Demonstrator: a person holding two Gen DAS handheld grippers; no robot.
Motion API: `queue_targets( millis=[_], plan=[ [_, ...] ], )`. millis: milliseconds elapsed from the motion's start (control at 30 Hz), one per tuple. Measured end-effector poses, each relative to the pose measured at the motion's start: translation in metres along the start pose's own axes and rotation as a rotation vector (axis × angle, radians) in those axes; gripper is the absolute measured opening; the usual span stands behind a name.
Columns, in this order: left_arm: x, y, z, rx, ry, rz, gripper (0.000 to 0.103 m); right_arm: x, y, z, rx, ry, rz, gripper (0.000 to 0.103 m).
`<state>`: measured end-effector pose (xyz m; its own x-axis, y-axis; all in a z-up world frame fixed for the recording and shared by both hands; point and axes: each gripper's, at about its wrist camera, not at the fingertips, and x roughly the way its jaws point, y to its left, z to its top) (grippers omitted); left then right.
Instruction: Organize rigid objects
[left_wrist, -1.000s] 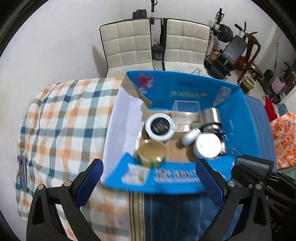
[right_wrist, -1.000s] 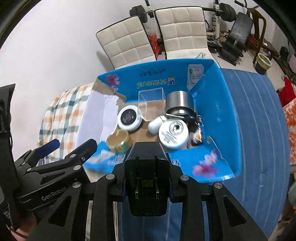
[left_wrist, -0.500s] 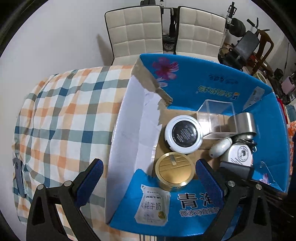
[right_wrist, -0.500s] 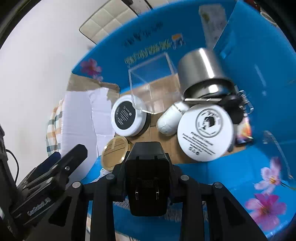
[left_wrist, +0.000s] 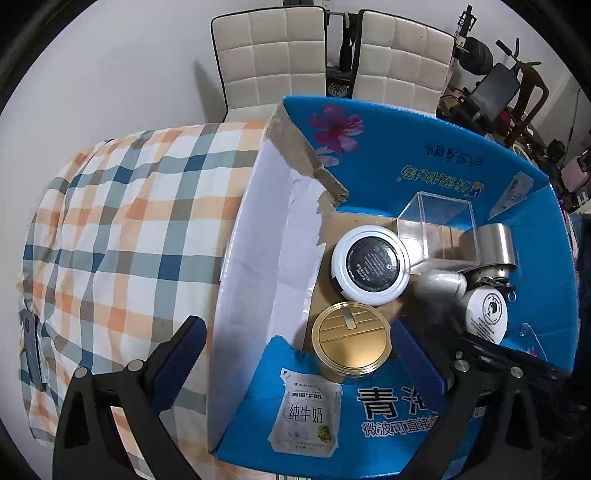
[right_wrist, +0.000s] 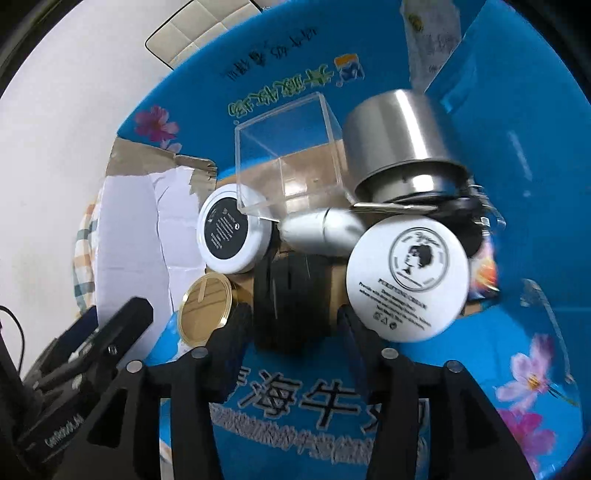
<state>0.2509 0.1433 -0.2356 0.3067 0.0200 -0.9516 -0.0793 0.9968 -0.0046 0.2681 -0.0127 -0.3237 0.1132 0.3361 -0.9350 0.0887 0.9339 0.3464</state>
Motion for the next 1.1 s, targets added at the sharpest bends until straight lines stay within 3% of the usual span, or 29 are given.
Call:
queue_targets(
  millis=[100,233,400,533,667,800,1100],
  plan=[
    [-0.007,0.001,0.000,-0.008,-0.005,-0.005,0.102,-0.017,-0.002,-0.004,-0.012,-0.027,-0.079,0.081],
    [-0.018,0.003,-0.001,-0.018,-0.013,-0.012,0.102,-0.042,-0.005,-0.012,-0.051,-0.082,-0.220,0.091],
    [-0.034,0.001,-0.007,-0.025,-0.022,-0.013,0.102,-0.066,-0.008,-0.021,-0.067,-0.115,-0.324,0.092],
    [-0.049,-0.006,-0.012,-0.015,-0.027,-0.019,0.102,-0.090,-0.012,-0.027,-0.068,-0.137,-0.338,0.092],
    [-0.077,-0.014,-0.016,-0.004,-0.042,-0.040,0.102,-0.142,-0.015,-0.042,-0.079,-0.184,-0.333,0.093],
    [-0.121,-0.023,-0.022,0.016,-0.064,-0.066,0.102,-0.199,-0.004,-0.061,-0.097,-0.228,-0.311,0.098],
    [-0.239,-0.034,-0.041,0.054,-0.197,-0.097,0.102,-0.328,0.039,-0.114,-0.167,-0.409,-0.333,0.099]
  ],
)
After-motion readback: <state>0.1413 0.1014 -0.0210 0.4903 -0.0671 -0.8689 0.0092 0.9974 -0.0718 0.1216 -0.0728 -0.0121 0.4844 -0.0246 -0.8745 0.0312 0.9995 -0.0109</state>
